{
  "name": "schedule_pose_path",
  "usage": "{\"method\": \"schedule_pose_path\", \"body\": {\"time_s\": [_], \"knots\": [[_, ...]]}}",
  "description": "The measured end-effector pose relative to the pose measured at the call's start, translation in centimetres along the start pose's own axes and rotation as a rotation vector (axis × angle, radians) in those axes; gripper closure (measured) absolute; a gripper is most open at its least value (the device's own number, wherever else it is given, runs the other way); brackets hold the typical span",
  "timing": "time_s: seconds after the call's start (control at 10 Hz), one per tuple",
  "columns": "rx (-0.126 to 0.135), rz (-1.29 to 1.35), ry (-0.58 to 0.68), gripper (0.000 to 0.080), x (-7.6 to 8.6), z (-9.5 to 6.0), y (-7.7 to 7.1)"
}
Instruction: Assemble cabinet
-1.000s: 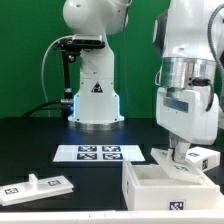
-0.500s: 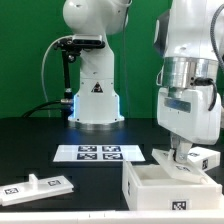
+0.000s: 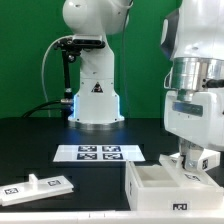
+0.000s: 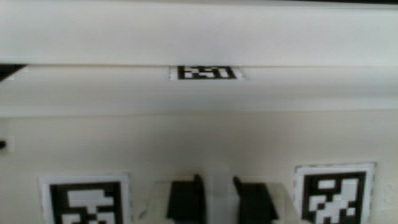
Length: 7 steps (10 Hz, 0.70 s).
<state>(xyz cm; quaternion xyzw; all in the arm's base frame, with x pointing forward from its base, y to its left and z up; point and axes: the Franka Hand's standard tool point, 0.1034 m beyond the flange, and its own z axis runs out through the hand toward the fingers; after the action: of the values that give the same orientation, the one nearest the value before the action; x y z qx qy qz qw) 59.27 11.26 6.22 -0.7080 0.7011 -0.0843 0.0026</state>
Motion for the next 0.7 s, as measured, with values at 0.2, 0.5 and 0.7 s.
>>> {"method": "schedule_pose_path", "body": {"time_s": [0.2,0.5,0.7], "knots": [[-0.015,0.016,0.001,0.0734,-0.05,0.11,-0.03],[-0.015,0.019,0.002,0.0734,-0.03,0.08,-0.03],[-0.014,0.019,0.002,0.0734,0.0,0.1,-0.04]]}}
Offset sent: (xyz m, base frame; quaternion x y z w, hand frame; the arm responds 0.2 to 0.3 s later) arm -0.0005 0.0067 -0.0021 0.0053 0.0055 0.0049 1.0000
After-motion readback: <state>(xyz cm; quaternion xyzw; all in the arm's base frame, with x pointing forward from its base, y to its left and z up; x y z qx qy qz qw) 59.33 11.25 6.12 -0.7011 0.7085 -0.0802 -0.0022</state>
